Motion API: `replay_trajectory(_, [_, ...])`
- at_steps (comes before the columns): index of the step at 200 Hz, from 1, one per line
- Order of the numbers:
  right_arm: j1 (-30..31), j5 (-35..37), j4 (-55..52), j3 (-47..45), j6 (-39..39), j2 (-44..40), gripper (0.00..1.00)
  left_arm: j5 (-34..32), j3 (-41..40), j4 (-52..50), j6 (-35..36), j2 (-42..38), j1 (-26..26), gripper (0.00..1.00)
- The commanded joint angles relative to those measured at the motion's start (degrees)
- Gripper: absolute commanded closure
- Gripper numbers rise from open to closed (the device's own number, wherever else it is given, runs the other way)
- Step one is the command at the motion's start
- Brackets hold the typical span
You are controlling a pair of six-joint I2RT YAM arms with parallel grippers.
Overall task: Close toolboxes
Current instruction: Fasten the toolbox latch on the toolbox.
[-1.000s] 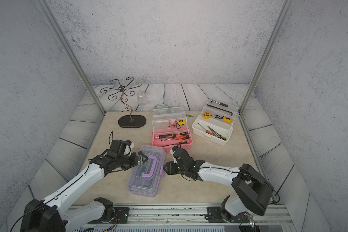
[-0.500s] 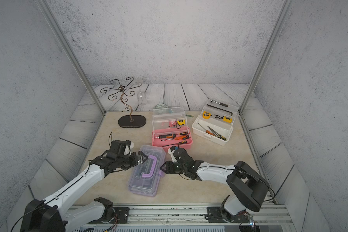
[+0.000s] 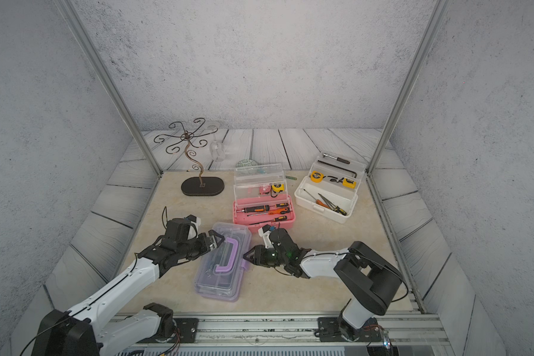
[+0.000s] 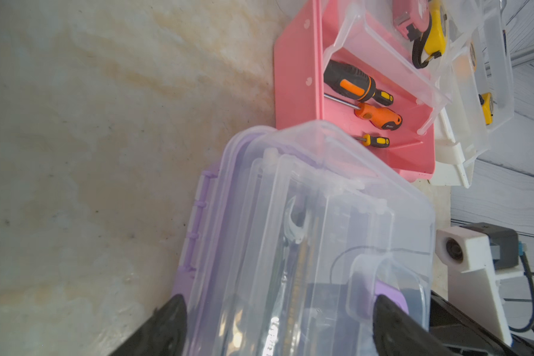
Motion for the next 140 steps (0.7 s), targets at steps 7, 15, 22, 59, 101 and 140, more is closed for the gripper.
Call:
replay_trajectory(7, [2.2, -3.7, 12.3, 2.2, 1.8, 4.7, 0.57, 9.4, -3.7, -6.8, -1.9, 2.5, -2.2, 0.08])
replay_trajectory(15, [2.2, -4.1, 12.8, 2.4, 2.0, 5.1, 0.57, 9.7, -3.7, -6.3, -2.1, 2.7, -2.2, 0.08])
replay_trajectory(22, [2.2, -4.2, 13.4, 2.6, 2.0, 5.4, 0.57, 9.8, -3.7, -6.1, -2.3, 2.9, -2.3, 0.08])
replay_trajectory(59, [2.2, -5.3, 16.8, 3.8, 2.9, 7.3, 0.56, 11.0, -4.5, -4.2, -3.9, 3.5, -2.3, 0.08])
replay_trajectory(101, [2.2, -5.9, 21.2, 5.6, 4.6, 10.2, 0.56, 11.6, -6.1, -2.3, -6.1, 2.9, -2.4, 0.09])
replay_trajectory(140, [2.4, -4.9, 23.4, 6.4, 5.4, 11.0, 0.56, 11.0, -7.4, -1.5, -7.8, 1.6, -2.8, 0.09])
